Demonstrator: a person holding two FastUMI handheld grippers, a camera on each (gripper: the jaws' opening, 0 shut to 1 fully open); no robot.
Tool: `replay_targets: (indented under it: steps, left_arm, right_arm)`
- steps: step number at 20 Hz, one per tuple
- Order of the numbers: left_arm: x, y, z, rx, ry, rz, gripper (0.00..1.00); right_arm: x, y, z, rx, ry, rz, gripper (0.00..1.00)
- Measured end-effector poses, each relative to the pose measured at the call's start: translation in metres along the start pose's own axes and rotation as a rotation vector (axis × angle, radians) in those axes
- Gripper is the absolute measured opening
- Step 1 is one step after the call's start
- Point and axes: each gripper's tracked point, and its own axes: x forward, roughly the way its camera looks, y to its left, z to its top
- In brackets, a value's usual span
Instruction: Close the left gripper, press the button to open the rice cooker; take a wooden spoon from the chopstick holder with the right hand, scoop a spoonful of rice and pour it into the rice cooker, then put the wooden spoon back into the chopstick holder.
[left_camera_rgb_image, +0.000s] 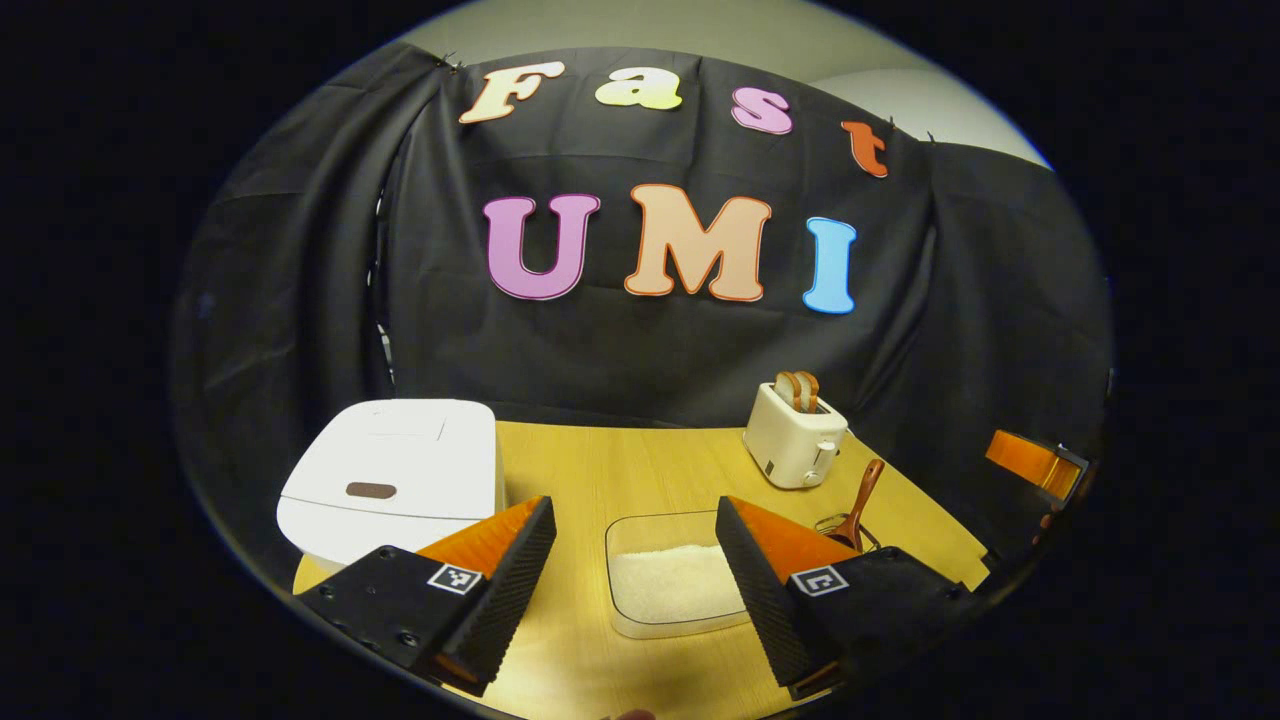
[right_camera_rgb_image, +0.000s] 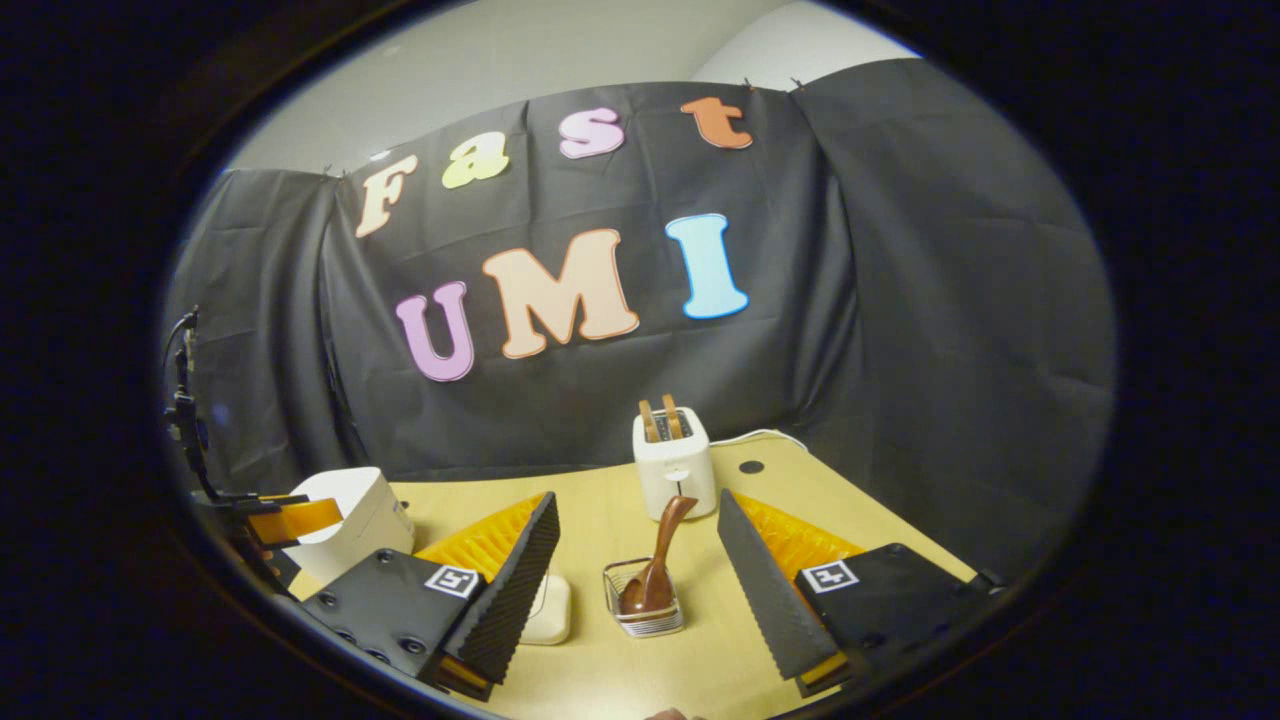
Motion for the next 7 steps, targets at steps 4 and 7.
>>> replay_targets:
  steps: [4, 7]
  left_arm:
    - [0.0049, -0.0065, 0.0017, 0.011, -0.003, -0.027, 0.96]
    - [0.0061, -0.0091, 0.0040, 0.023, -0.006, -0.041, 0.95]
  right_arm:
    - [-0.0005, -0.0042, 0.0031, 0.005, -0.008, -0.019, 0.99]
    - [0.0004, -0.0039, 0.0044, 0.010, -0.011, -0.023, 0.99]
